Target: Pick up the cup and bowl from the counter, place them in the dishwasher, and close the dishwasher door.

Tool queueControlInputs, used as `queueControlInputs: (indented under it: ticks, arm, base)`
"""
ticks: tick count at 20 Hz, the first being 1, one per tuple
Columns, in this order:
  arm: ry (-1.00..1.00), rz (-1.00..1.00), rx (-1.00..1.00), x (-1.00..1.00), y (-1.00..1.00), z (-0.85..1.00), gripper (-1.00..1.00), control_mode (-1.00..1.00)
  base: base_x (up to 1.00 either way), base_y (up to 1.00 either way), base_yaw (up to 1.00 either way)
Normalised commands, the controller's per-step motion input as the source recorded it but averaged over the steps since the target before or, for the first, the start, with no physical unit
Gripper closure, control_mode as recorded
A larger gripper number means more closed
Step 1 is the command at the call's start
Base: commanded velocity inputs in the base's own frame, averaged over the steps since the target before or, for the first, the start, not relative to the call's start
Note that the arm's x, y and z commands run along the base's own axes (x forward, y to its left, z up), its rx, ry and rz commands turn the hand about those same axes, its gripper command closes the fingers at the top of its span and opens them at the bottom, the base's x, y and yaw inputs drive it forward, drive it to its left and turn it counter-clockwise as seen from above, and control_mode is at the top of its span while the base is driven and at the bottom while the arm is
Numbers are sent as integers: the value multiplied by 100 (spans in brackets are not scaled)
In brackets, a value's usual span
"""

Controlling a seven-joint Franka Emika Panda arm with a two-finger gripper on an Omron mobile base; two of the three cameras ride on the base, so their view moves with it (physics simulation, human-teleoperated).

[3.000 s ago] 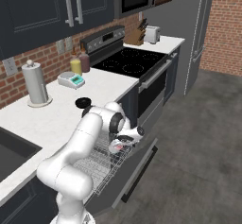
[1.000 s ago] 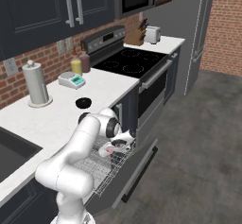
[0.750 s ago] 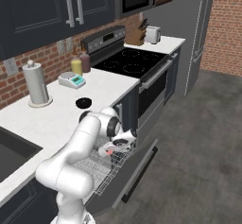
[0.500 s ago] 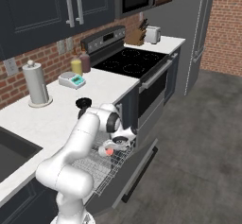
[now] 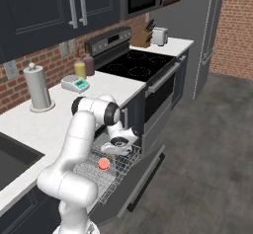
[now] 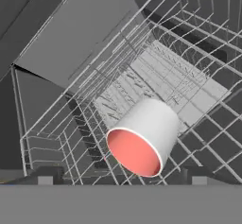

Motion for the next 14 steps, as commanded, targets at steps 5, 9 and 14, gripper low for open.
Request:
queueControlInputs:
  ticks: [5, 9, 14]
  arm:
    - [0, 0, -1, -86, 4, 79, -100, -100]
    - [-7, 0, 0, -70, -1, 99, -100, -100]
    - [-12, 0, 0, -41, -5, 100, -100, -100]
  base:
    - [0, 0, 0]
    - [0, 0, 0]
    - [0, 0, 0]
